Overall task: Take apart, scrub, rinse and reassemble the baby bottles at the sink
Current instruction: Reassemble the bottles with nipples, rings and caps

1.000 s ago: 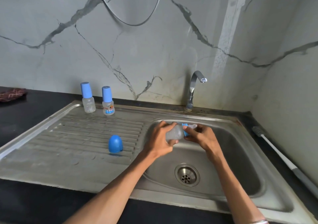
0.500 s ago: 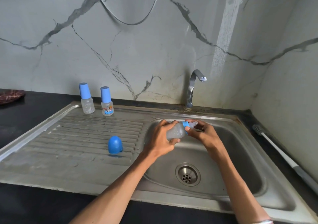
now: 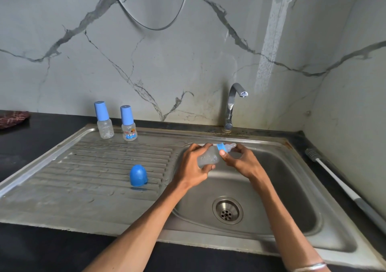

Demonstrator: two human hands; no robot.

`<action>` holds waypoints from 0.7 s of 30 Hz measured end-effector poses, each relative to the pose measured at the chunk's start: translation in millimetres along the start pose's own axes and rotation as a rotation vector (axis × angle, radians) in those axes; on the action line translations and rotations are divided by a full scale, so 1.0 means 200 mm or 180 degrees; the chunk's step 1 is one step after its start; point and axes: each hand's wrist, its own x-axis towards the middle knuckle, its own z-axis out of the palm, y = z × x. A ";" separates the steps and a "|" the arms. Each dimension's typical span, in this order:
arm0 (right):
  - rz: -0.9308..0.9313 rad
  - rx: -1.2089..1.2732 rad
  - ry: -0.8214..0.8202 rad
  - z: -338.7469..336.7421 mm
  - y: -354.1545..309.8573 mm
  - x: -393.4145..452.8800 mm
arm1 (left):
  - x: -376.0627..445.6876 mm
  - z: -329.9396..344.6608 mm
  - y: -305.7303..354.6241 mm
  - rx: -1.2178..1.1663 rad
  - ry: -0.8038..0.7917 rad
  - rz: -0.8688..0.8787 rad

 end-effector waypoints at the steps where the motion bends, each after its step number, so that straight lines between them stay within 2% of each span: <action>1: -0.0060 0.0095 -0.0108 -0.02 0.00 0.00 | 0.00 0.00 0.00 0.0008 -0.0002 0.0009; 3: -0.0170 0.0322 -0.0222 -0.03 0.00 -0.01 | 0.00 0.00 -0.01 0.0012 -0.0056 0.0044; 7: -0.0243 0.0397 -0.0086 -0.02 -0.01 -0.01 | -0.01 0.00 -0.02 -0.0011 -0.0036 0.0127; 15: -0.0074 0.0475 0.0165 0.00 0.00 -0.01 | -0.04 0.00 0.00 0.0221 0.0133 0.0303; 18: -0.0018 0.0394 0.0270 0.02 0.00 -0.01 | -0.05 0.00 0.00 0.0263 0.0091 0.0340; 21: -0.0033 0.0208 0.0148 0.02 0.01 0.00 | -0.04 0.00 0.01 0.0235 0.0072 0.0264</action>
